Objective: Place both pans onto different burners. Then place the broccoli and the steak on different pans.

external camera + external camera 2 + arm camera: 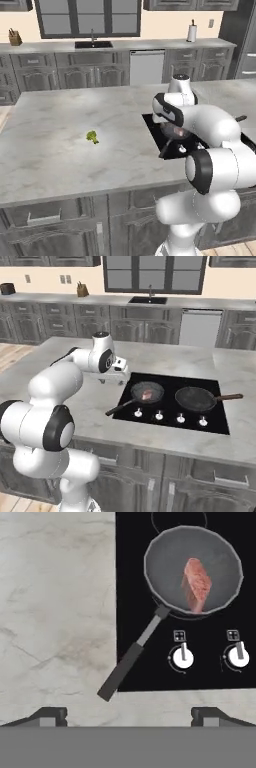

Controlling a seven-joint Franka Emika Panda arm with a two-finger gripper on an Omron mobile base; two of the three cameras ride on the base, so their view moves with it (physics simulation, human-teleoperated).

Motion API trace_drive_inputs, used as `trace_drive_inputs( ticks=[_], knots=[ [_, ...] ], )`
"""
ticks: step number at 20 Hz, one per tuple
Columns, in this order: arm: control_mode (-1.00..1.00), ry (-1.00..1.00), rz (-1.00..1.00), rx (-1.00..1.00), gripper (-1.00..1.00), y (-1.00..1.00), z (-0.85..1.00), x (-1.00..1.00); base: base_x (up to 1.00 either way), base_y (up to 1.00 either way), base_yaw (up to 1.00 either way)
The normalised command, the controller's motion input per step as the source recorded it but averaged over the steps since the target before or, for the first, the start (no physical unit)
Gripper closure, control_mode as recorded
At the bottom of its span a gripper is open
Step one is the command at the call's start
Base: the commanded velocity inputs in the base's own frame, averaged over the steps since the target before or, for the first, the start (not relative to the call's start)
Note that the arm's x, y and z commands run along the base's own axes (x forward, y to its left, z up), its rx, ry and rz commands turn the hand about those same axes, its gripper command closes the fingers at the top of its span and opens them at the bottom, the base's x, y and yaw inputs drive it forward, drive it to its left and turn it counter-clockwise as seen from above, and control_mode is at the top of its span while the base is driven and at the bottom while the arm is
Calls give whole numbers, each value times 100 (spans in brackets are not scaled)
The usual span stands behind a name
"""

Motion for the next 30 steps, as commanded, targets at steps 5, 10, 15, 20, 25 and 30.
trace_drive_inputs(
  ticks=[5, 10, 15, 20, 25, 30],
  knots=[
    [100, 0, 0, 0, -100, 0, 0, 0, 16, 98, 0],
    [100, 0, 0, 0, -100, 0, 0, 0, 31, 43, 0],
    [100, 0, 0, 0, -100, 0, 0, 0, 61, 1, -2],
    [100, 0, 0, 0, -100, 0, 0, 0, 5, 34, 0],
    [100, 0, 0, 0, -100, 0, 0, 0, 0, 67, 0],
    [100, 0, 0, 0, -100, 0, 0, 0, 1, 63, 0]
  ],
)
